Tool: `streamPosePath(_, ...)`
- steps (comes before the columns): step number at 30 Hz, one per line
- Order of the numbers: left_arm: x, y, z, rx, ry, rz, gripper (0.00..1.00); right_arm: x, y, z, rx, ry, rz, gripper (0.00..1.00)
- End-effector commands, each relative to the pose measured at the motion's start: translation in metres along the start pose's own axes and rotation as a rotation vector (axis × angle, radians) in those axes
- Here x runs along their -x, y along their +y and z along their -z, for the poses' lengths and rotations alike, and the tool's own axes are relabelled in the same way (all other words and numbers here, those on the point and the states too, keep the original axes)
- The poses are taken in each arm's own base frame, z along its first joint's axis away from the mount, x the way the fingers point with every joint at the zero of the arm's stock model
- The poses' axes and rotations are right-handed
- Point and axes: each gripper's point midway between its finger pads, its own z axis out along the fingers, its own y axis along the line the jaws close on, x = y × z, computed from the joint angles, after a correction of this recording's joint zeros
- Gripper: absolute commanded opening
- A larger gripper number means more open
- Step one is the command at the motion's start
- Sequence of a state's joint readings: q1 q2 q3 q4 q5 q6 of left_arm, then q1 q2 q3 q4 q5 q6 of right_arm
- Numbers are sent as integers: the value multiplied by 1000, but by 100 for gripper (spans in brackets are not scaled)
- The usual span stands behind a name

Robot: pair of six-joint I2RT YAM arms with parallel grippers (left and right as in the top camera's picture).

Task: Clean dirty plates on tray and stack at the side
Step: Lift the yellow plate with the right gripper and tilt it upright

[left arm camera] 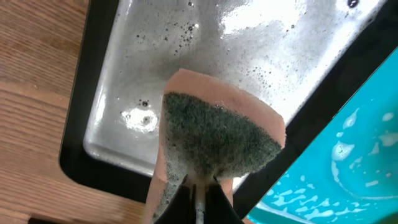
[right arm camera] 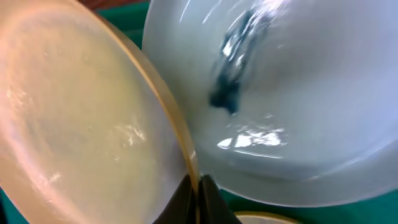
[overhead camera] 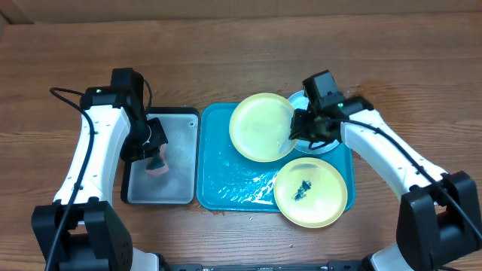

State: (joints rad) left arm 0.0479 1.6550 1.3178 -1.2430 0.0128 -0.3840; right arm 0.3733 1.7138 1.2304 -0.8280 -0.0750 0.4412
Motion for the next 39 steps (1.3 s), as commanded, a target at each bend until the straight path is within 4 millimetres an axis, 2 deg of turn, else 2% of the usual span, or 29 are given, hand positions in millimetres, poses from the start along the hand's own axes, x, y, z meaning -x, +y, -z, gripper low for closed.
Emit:
streamPosePath(1, 1, -1, 6, -17, -24, -20, 4, 44, 5, 49, -133, -199, 168, 4)
streamPosePath(6, 2, -1, 6, -18, -28, -20, 4, 61, 19, 96, -269, -321, 229, 4)
streamPosePath(12, 2, -2, 6, -18, -28, -20, 4, 64, 35, 127, -378, -399, 359, 4)
streamPosePath(16, 3, -2, 6, -21, -33, -20, 4, 59, 39, 136, -464, -430, 419, 4)
streamPosePath(25, 4, -2, 6, -21, -35, -20, 4, 38, 62, 155, -612, -521, 567, 4)
streamPosePath(39, 9, -6, 6, -37, -56, -22, 4, -5, 96, 194, -831, -673, 818, 4)
